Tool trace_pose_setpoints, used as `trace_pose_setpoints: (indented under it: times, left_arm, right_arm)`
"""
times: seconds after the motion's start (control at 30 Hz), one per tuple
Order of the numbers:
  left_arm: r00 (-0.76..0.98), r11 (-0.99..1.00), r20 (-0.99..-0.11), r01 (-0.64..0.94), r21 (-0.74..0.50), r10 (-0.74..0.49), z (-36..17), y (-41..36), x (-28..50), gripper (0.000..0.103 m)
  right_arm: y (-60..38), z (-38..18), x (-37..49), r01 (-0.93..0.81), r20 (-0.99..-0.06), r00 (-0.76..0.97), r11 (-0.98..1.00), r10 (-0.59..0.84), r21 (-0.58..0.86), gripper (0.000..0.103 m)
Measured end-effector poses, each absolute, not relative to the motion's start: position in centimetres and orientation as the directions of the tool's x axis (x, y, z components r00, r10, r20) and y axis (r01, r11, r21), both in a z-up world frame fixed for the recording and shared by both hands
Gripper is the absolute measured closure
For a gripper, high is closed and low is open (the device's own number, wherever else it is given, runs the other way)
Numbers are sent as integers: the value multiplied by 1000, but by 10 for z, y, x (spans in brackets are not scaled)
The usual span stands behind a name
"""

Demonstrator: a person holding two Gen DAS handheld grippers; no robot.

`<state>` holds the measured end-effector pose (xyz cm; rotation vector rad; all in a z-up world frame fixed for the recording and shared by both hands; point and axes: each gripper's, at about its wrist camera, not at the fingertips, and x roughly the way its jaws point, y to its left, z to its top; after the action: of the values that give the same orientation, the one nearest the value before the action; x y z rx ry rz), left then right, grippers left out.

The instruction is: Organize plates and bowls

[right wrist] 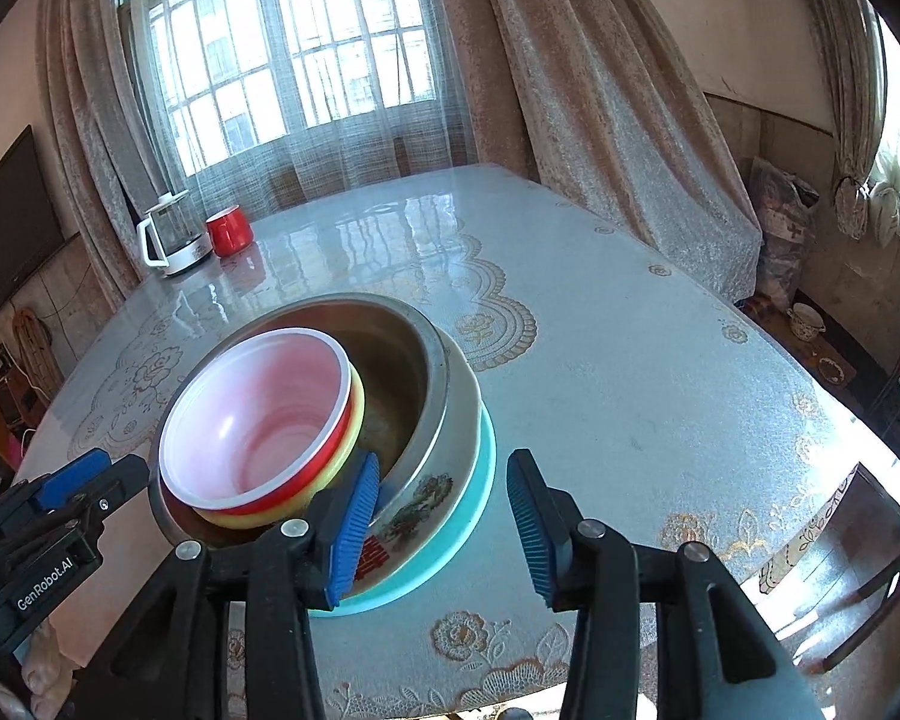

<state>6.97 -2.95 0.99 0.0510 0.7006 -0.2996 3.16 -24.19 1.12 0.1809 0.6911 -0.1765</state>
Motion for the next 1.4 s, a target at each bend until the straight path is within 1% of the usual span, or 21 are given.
trace_pose_setpoints:
  times: [0.27,0.4,0.67,1.1,1.4]
  left_arm:
    - [753,963,-623,268,-6,-214,11,-28,63,48]
    - [762,966,-616,257,1,-202,12,-28,62,48]
    - [765,969,-614,247,-1,-195,11,-24,60,48]
    - [784,969,-588,247,-2,-201,17,-14,52,41]
    - [790,968,-579,252,7,-201,20,-13,45,39]
  right_arm:
    - [-228,15,24,264,-604,777,963,-177,58,56]
    - [-219,16,23,269,-592,782,962,-198,34,56]
    - [-209,12,18,271,-598,776,962,-201,29,55]
    - [-193,16,13,267,-590,781,963,-204,21,55]
    - [-186,18,10,262,-586,785,965,-202,18,55]
